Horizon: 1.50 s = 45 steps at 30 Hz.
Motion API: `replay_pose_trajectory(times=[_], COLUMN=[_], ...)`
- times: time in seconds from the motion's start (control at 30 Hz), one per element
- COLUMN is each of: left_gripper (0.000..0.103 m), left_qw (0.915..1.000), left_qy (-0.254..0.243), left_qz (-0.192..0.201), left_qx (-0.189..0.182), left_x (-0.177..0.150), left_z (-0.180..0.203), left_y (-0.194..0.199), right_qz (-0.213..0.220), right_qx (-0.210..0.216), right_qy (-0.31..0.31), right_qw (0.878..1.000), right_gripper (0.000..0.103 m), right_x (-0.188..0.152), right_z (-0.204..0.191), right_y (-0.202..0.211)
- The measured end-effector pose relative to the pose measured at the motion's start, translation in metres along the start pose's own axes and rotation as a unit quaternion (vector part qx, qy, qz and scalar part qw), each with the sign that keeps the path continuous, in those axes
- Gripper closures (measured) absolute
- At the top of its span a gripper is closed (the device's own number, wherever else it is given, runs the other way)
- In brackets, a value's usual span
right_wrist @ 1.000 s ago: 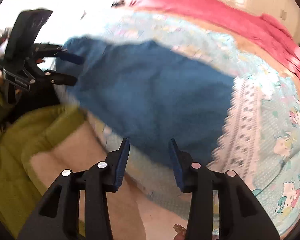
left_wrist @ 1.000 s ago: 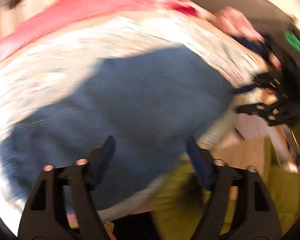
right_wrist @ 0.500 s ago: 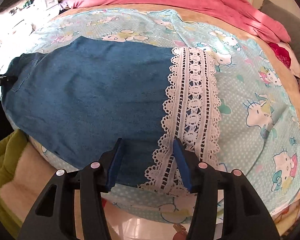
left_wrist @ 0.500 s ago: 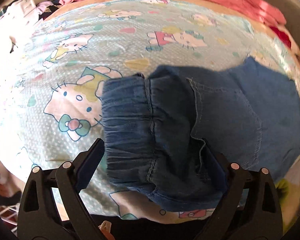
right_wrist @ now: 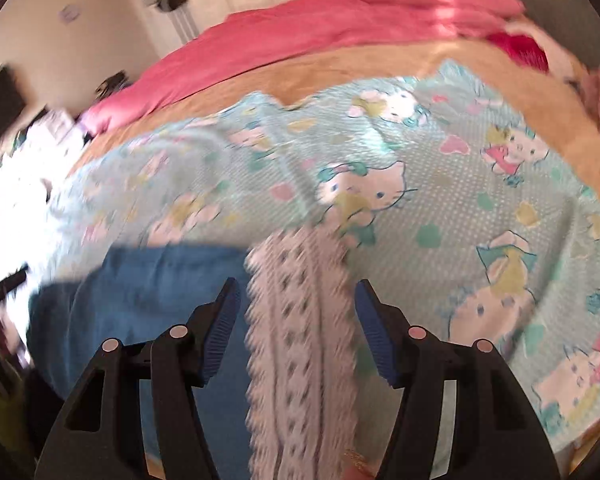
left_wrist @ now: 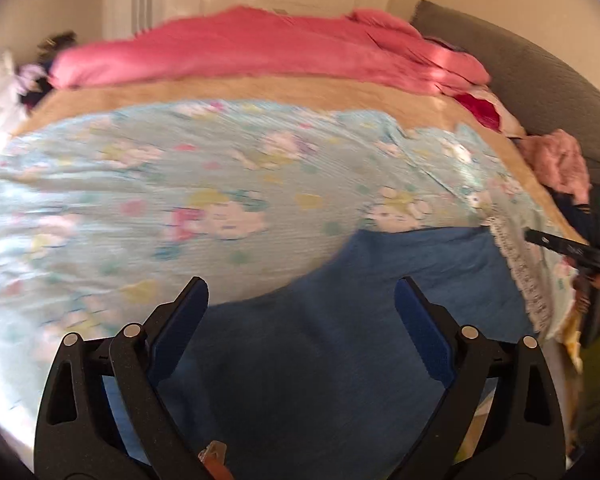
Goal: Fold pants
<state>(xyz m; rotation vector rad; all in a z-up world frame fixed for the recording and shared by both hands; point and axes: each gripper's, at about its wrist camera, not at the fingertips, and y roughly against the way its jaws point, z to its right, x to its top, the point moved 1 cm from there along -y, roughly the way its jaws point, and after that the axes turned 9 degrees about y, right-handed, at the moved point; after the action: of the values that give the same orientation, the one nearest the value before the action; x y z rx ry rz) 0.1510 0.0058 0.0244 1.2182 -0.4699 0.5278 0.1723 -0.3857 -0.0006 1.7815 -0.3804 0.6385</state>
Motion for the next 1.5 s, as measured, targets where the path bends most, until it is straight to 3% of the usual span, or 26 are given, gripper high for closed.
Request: replay_pose_trajectory(times=[0.1, 0.23, 0.33, 0.47, 0.53, 0.6, 0.67, 0.87, 1.0, 1.1, 1.13, 1.2, 1.23, 1.27, 1.33, 1.5], left_gripper=[0.021, 0.027, 0.028, 0.029, 0.041, 0.076, 0.095, 0.102, 0.102, 0.102, 0.102, 0.102, 0.102, 0.102, 0.102, 0.103], left_qw=[0.9989, 0.9971, 0.9954, 0.9933, 0.9936, 0.9936, 0.9918, 0.9944, 0.9962, 0.9962, 0.9961, 0.9957, 0.9955, 0.9954, 0.9953, 0.9974], left_qy=[0.006, -0.009, -0.014, -0.008, -0.012, -0.015, -0.006, -0.044, -0.049, -0.055, -0.056, -0.057, -0.057, -0.057, -0.058, -0.049], left_qz=[-0.044, -0.075, -0.093, -0.112, -0.11, -0.108, -0.116, -0.092, -0.064, -0.06, -0.064, -0.07, -0.073, -0.075, -0.077, -0.051], left_qx=[-0.015, -0.011, -0.015, -0.026, -0.022, -0.03, -0.053, -0.028, -0.031, -0.029, -0.025, -0.021, -0.02, -0.018, -0.013, -0.015], left_x=[0.005, 0.005, 0.006, 0.003, 0.0, 0.0, -0.001, -0.003, 0.001, 0.004, 0.003, 0.001, 0.0, -0.002, -0.004, 0.005], left_z=[0.014, 0.022, 0.025, 0.025, 0.028, 0.032, 0.035, 0.048, 0.05, 0.052, 0.053, 0.052, 0.053, 0.052, 0.052, 0.051], left_y=[-0.041, -0.079, -0.102, -0.124, -0.127, -0.126, -0.124, -0.111, -0.093, -0.091, -0.093, -0.097, -0.099, -0.102, -0.104, -0.092], right_qz=[-0.014, -0.03, -0.041, -0.039, -0.035, -0.028, -0.021, -0.001, 0.013, -0.002, -0.014, -0.036, -0.037, -0.035, -0.025, 0.039], right_qx=[0.017, 0.022, 0.042, 0.041, 0.038, 0.031, 0.019, -0.014, 0.007, 0.003, 0.006, 0.018, 0.022, 0.028, 0.04, 0.034], right_qy=[-0.03, -0.025, -0.028, 0.001, 0.012, 0.028, 0.049, 0.103, 0.118, 0.097, 0.086, 0.065, 0.058, 0.055, 0.071, 0.101], right_qw=[0.999, 0.999, 0.998, 0.998, 0.999, 0.999, 0.998, 0.995, 0.993, 0.995, 0.996, 0.997, 0.997, 0.997, 0.996, 0.994], right_gripper=[0.045, 0.046, 0.06, 0.066, 0.071, 0.076, 0.078, 0.083, 0.088, 0.078, 0.068, 0.066, 0.067, 0.078, 0.087, 0.09], right_x=[0.013, 0.014, 0.011, 0.005, 0.003, 0.002, 0.0, -0.005, -0.008, -0.006, -0.005, -0.007, -0.007, -0.007, -0.008, -0.006], right_z=[0.017, 0.019, 0.021, 0.013, 0.011, 0.009, 0.003, -0.014, -0.02, -0.01, -0.007, 0.0, 0.002, 0.002, -0.005, -0.018], right_y=[-0.021, -0.04, -0.053, -0.057, -0.056, -0.053, -0.048, -0.037, -0.03, -0.042, -0.048, -0.06, -0.063, -0.062, -0.057, -0.027])
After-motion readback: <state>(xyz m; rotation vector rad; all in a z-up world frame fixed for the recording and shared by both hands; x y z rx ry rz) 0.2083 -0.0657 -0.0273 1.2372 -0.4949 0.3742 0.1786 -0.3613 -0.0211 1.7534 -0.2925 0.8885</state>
